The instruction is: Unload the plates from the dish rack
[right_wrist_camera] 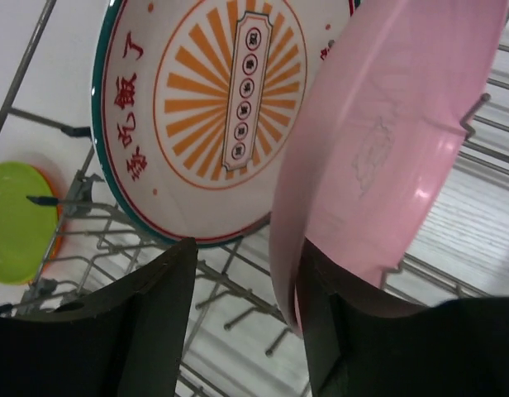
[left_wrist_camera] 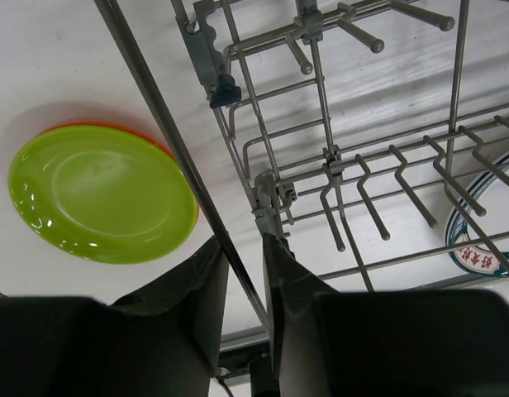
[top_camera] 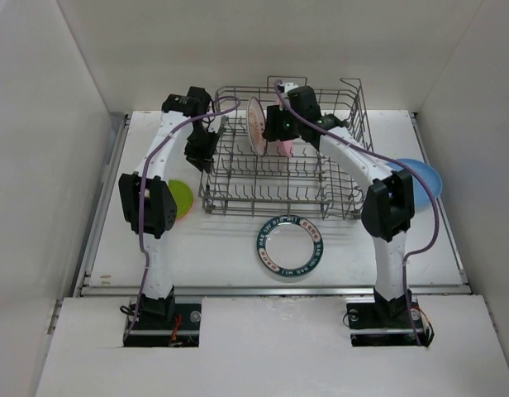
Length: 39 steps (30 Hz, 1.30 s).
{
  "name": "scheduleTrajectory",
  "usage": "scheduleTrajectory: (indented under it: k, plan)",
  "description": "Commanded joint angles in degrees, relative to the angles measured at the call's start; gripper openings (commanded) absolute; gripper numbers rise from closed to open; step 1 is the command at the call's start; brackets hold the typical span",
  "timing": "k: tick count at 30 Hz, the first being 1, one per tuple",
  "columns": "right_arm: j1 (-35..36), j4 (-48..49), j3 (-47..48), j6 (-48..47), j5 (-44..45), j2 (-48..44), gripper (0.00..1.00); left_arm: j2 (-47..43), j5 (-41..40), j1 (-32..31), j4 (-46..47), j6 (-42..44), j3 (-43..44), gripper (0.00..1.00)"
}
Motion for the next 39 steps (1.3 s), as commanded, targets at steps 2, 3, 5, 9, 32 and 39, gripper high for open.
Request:
scheduleTrajectory:
  k: [2,3,5,9,32,39]
  plan:
    - [0.2,2.3,7.3,-0.5,0.5,2.0,0.44,-3.6,-0.7,-0.6,-3.3,1.8,2.0,0.22]
    - [0.2,1.6,7.8,-0.5,0.5,2.7,0.25,-3.6,-0.7,-0.6,-3.3,1.8,1.4,0.23]
    - [0.2,1.6,7.8,-1.2,1.2,1.3,0.11,-3.6,-0.7,-0.6,-3.3,1.3,1.4,0.25]
    - [1.5,1.6,5.6,-5.3,4.8,-3.1,0.00,-3.6,-0.7,-1.1,-3.8,1.3,4.4,0.29]
    - [0.4,9.9,2.7,-0.6,21.3,-26.4,0.00,-6.5,0.4,-5.8,1.4,0.6,6.5,0.72]
    - [-3.7,3.7,-5.1,0.0,39.7,-37.0,0.00,-7.0,-0.3,-7.6,4.5,-1.4,7.7,0.74]
